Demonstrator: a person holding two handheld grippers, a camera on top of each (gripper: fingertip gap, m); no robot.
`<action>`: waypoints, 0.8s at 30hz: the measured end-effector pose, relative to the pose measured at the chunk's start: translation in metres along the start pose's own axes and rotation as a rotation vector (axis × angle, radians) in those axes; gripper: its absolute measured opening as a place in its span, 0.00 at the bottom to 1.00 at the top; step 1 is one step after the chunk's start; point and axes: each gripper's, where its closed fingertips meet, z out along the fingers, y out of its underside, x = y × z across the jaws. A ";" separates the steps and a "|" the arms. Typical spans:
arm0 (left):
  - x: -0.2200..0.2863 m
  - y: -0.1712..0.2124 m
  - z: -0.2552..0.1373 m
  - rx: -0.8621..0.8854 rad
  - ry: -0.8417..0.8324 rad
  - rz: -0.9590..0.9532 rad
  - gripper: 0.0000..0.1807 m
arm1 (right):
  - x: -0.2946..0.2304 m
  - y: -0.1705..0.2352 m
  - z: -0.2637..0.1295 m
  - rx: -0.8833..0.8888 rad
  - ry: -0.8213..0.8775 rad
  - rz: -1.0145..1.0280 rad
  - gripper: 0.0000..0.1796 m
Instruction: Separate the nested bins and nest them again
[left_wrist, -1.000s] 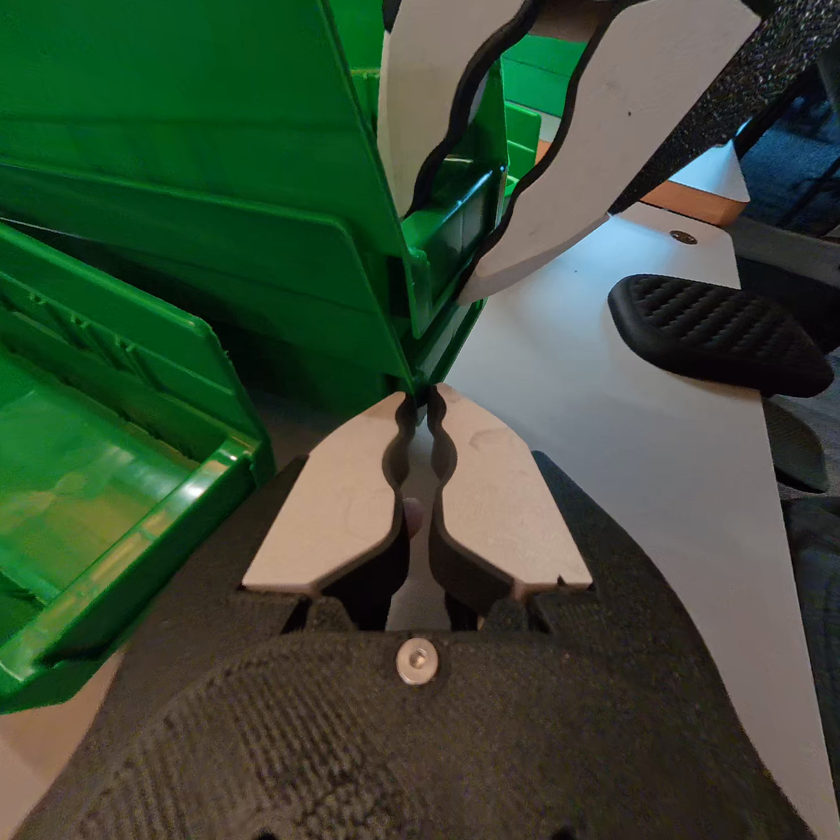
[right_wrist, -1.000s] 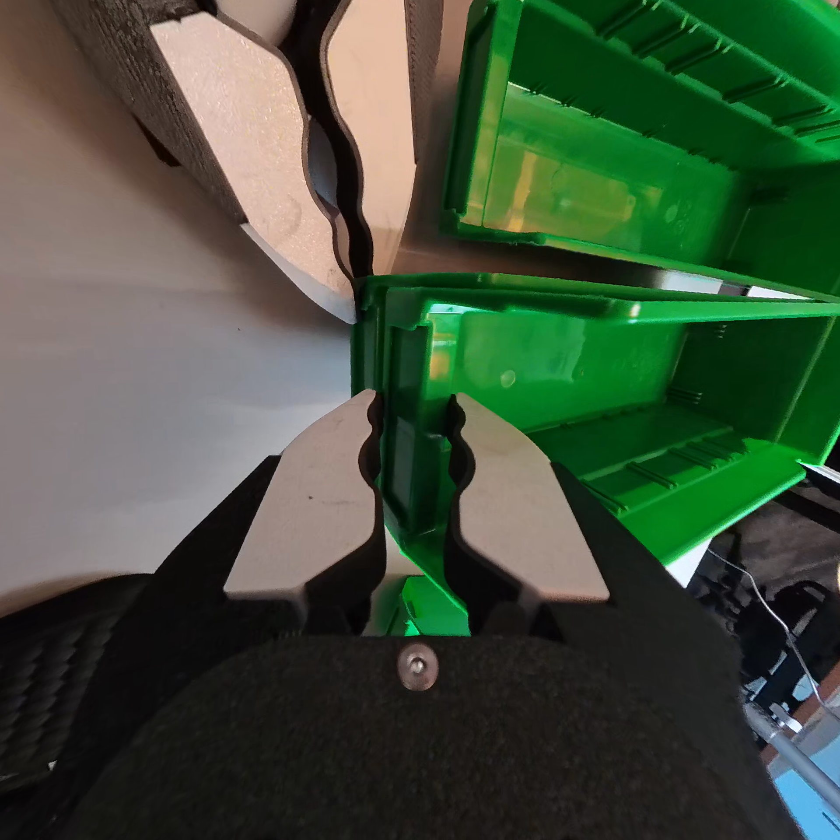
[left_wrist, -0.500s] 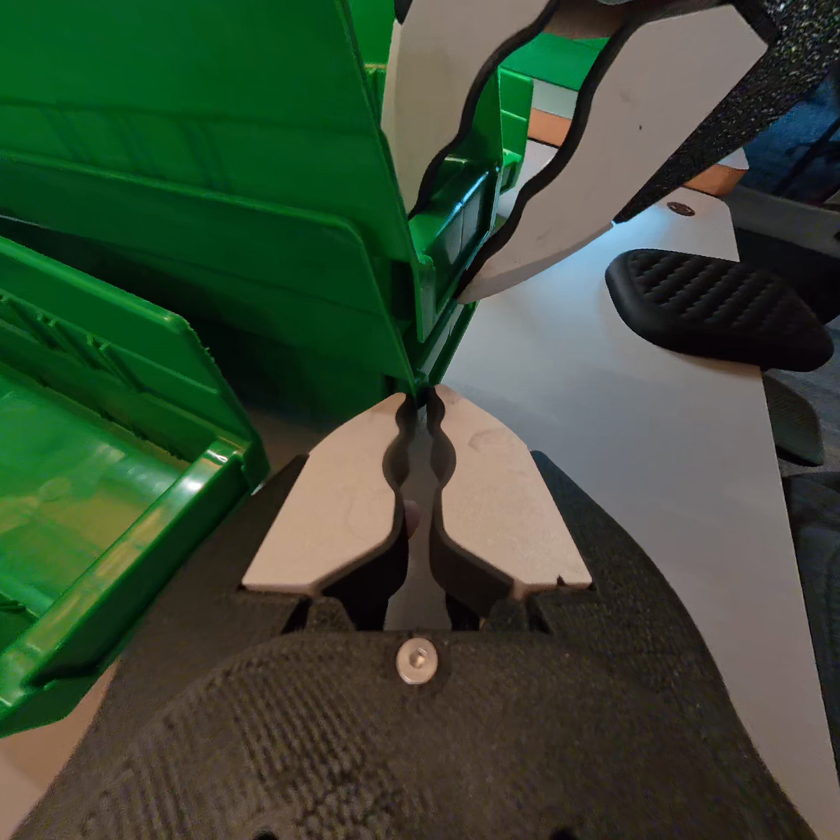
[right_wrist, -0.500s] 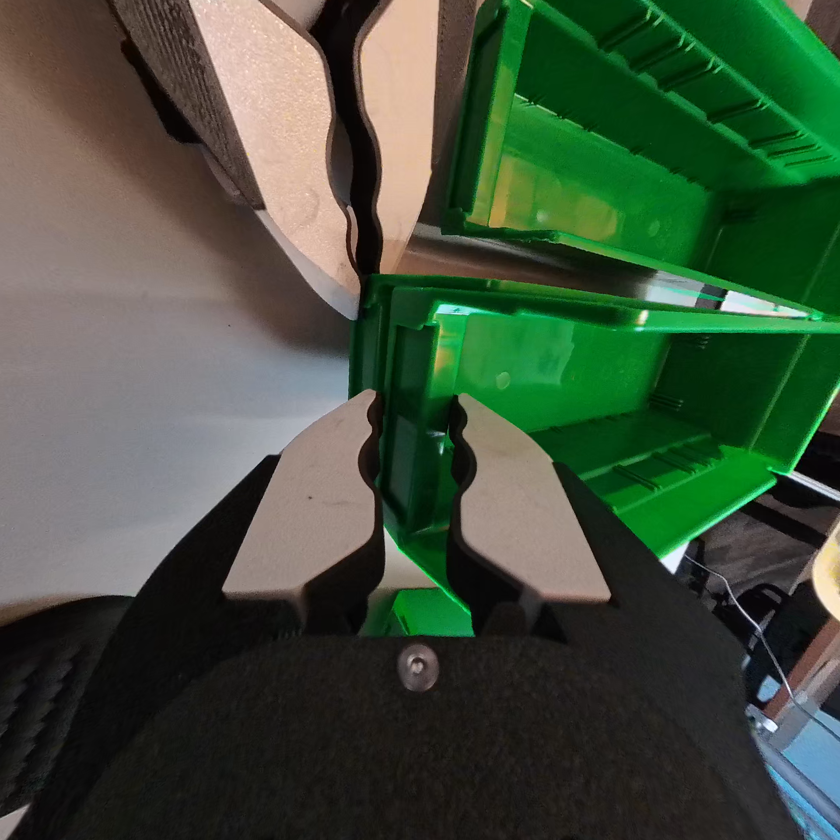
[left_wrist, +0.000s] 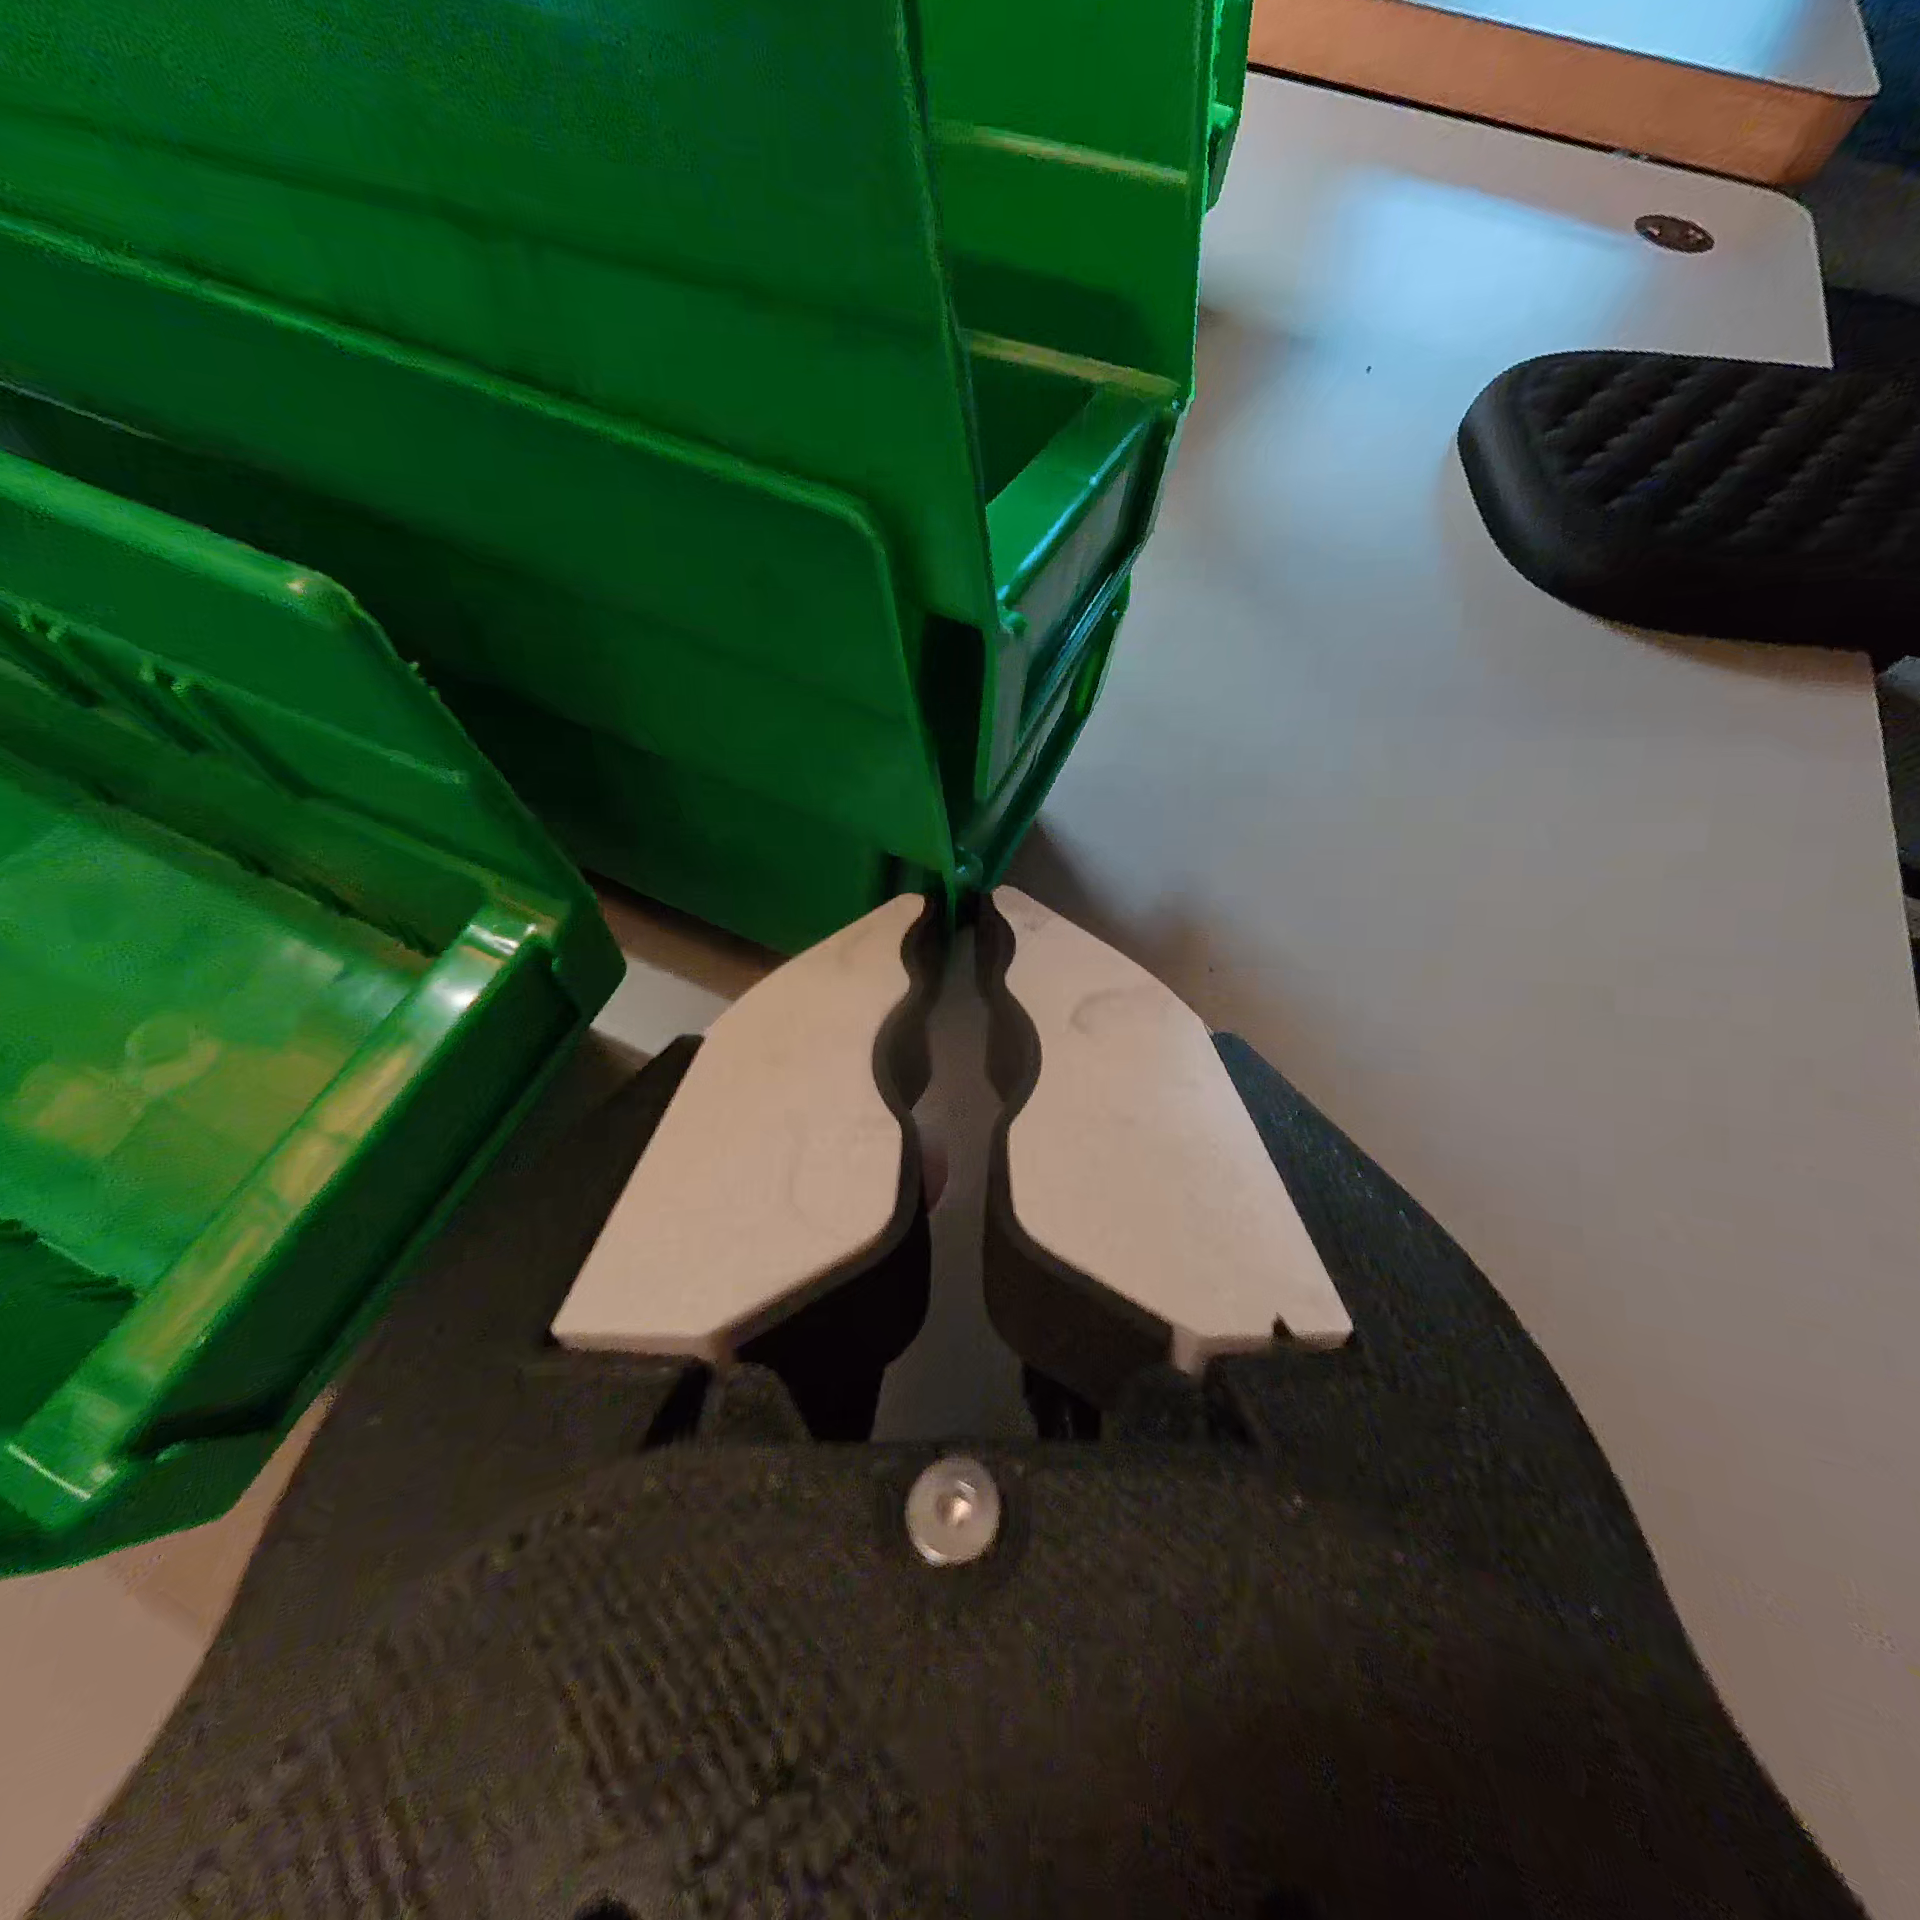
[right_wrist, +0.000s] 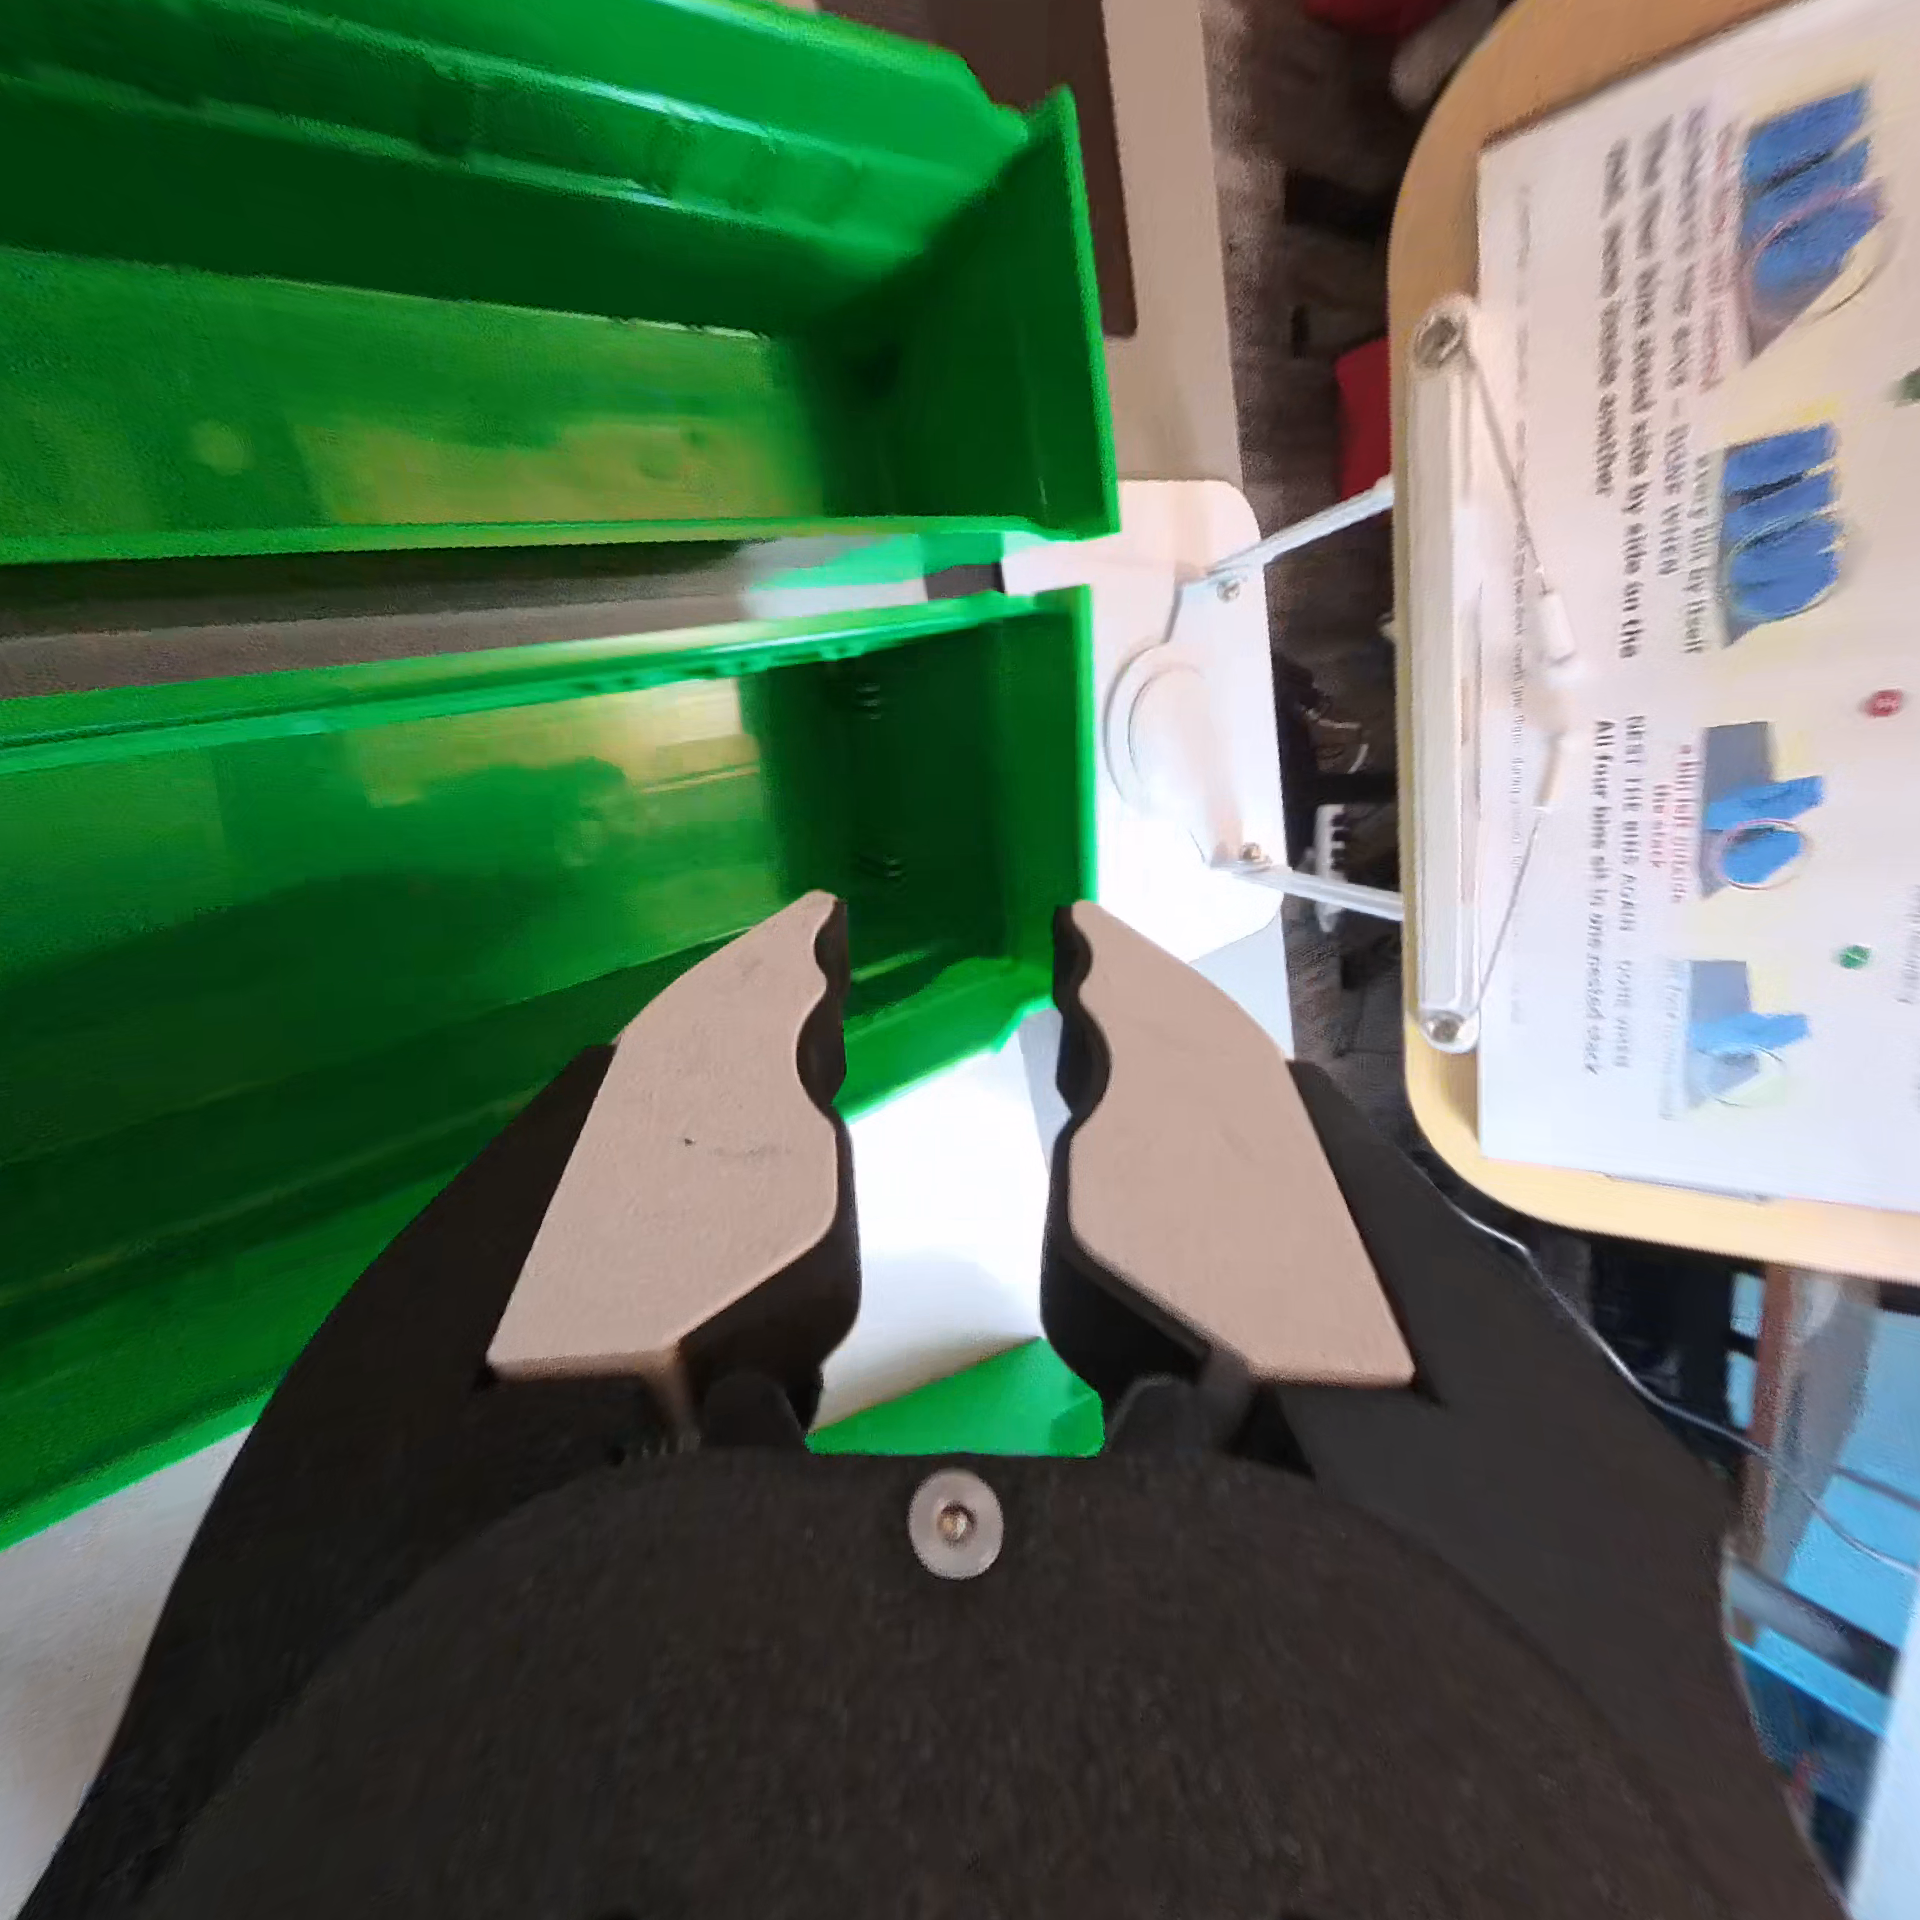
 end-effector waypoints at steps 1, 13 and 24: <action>0.000 0.001 -0.001 -0.004 0.007 0.001 0.03 | 0.010 0.003 0.016 -0.021 -0.008 0.009 0.21; -0.001 0.013 -0.004 -0.050 0.131 -0.214 0.04 | 0.024 -0.004 0.043 -0.108 -0.338 -0.034 0.04; -0.012 0.012 -0.003 -0.049 0.022 -0.168 0.14 | 0.043 -0.030 -0.043 -0.049 -0.178 -0.103 0.03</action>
